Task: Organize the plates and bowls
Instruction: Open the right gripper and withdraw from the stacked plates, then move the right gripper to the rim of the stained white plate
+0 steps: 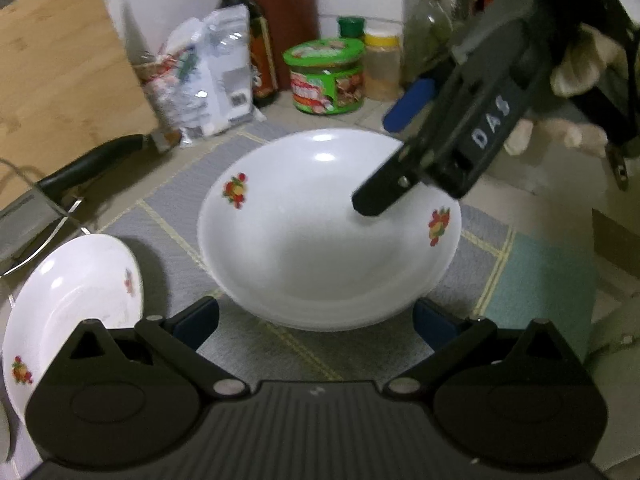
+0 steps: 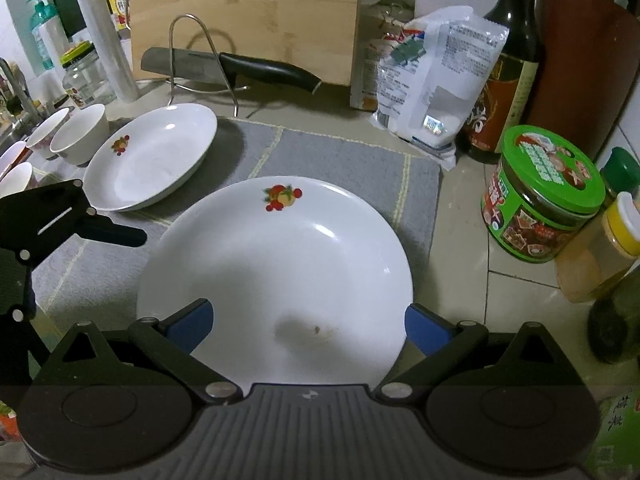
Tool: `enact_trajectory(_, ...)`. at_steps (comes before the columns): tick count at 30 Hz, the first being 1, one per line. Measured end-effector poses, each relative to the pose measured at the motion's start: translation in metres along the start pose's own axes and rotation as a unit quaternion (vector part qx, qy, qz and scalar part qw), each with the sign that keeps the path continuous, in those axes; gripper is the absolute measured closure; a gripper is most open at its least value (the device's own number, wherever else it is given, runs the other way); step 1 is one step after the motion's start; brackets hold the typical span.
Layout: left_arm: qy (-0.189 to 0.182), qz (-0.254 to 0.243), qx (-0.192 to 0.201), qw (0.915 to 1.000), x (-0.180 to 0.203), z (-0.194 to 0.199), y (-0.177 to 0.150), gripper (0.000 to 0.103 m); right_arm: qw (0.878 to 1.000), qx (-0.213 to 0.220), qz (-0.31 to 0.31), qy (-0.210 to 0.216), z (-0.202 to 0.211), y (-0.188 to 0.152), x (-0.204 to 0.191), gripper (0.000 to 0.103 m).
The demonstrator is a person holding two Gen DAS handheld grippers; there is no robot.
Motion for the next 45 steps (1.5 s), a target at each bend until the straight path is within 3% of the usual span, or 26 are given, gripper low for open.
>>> enact_trajectory(7,0.031,0.044,0.035,0.9980,-0.004,0.024,-0.001,0.001,1.000,0.029,0.008,-0.006,0.011,0.004,-0.013,0.000)
enact_trajectory(13,0.063,0.103,0.064,0.9906,-0.009,0.047,-0.007,0.001,0.998,0.056,0.030,-0.007,0.018,0.006,-0.033,0.000)
enact_trajectory(20,0.128,0.202,0.079,0.9679,-0.023,0.073,-0.030,0.001,0.996,0.082,0.025,0.031,0.019,0.009,-0.062,0.000)
enact_trajectory(26,0.165,0.235,0.077,0.9547,-0.043,0.090,-0.053,0.001,0.994,0.095,0.014,0.050,0.016,0.014,-0.085,0.000)
enact_trajectory(35,0.165,0.246,0.071,0.9524,-0.086,0.094,-0.089,0.001,0.996,0.079,-0.005,0.029,0.002,0.025,-0.128,0.000)
enact_trajectory(45,0.119,0.220,0.057,0.9665,-0.124,0.083,-0.113,0.001,0.996,0.069,-0.056,-0.025,-0.003,0.029,-0.159,0.000)
Point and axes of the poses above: each gripper's, at about its wrist camera, not at the fingertips, and z roughly against the way its jaws point, x to its right, y to its top, the point moved 8 cm from there along -z, roughly the way its jaws point, and after that the axes turned 5 degrees about z, right-handed, at the moved point
